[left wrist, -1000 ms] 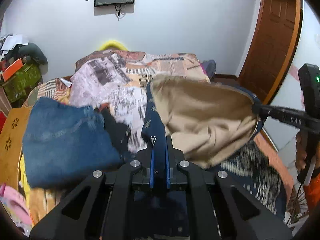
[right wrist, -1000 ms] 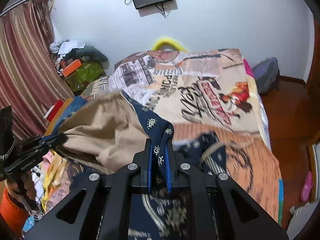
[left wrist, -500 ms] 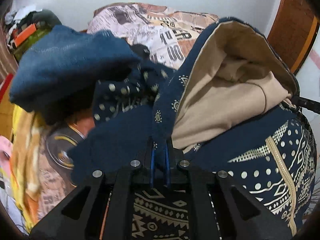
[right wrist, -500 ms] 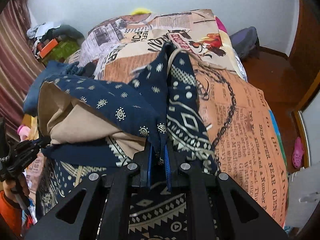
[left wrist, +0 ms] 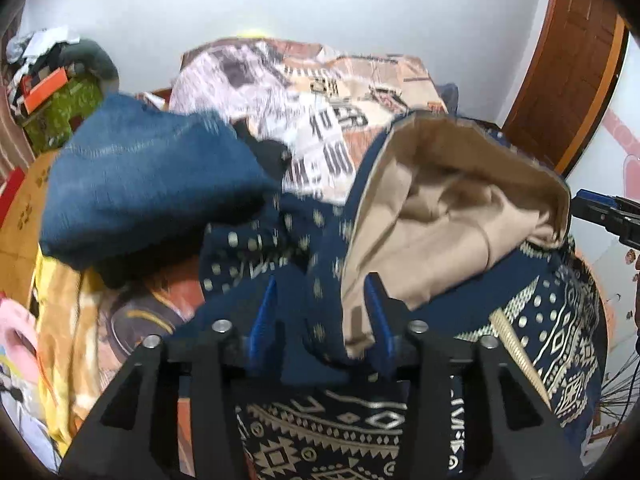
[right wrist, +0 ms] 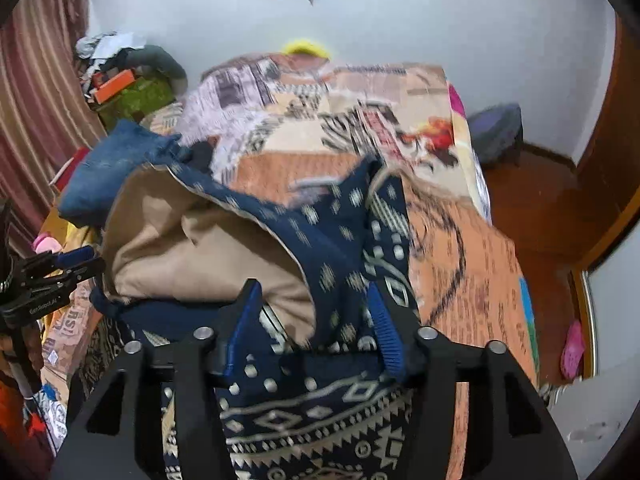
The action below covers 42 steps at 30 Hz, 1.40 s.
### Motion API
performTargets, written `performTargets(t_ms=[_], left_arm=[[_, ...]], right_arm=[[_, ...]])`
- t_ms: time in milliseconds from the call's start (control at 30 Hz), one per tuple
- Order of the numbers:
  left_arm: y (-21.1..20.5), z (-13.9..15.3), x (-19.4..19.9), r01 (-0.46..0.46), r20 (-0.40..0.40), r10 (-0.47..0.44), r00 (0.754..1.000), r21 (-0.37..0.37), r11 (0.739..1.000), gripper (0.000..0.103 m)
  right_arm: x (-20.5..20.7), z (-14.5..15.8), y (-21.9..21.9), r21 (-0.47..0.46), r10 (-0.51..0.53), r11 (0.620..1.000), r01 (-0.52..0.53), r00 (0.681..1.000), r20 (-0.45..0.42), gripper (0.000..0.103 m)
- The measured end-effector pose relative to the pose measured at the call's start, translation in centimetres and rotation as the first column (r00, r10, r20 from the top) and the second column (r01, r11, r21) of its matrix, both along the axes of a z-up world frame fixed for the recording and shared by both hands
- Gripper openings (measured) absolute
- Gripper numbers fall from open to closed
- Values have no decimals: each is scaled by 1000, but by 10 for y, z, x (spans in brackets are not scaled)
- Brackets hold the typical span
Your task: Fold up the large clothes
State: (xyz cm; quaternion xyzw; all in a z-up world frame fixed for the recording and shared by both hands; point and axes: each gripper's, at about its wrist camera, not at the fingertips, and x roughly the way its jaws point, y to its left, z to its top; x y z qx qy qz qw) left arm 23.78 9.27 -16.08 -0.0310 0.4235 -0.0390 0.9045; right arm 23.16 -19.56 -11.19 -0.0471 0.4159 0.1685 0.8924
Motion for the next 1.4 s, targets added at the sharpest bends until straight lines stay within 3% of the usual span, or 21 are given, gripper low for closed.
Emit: performTargets(t_ms=[100, 500, 667, 733, 800, 900, 1033, 1133, 1400], left_arm=[[-2, 7, 11, 12, 14, -12, 1000, 3, 1000, 54], [-27, 2, 68, 84, 20, -84, 996, 11, 996, 54], [-28, -7, 90, 90, 0, -90, 996, -39, 995, 54], [-26, -8, 95, 93, -2, -93, 996, -80, 992, 49], [-25, -10, 98, 104, -6, -105, 994, -111, 988, 30], [-24, -9, 97, 118, -4, -120, 993, -150, 982, 14], [-27, -4, 89, 135, 11, -135, 991, -154, 979, 6], [-30, 5, 78, 148, 23, -146, 989, -175, 973, 5], [-42, 46, 27, 219, 88, -204, 975, -223, 950, 5]], right_arm=[[9, 1, 13, -21, 29, 999, -29, 1000, 1, 53], [47, -16, 66, -42, 141, 989, -144, 989, -52, 53], [61, -23, 81, -36, 170, 984, -173, 983, -70, 53], [65, -26, 85, -25, 173, 984, -175, 982, -73, 53], [70, -27, 86, -1, 173, 985, -173, 982, -80, 53], [72, -26, 87, 24, 172, 985, -170, 982, -81, 53], [65, -18, 83, 48, 173, 984, -171, 983, -59, 24], [60, -12, 79, 82, 186, 980, -180, 980, -67, 13], [22, 20, 59, 134, 214, 969, -208, 976, -28, 10]])
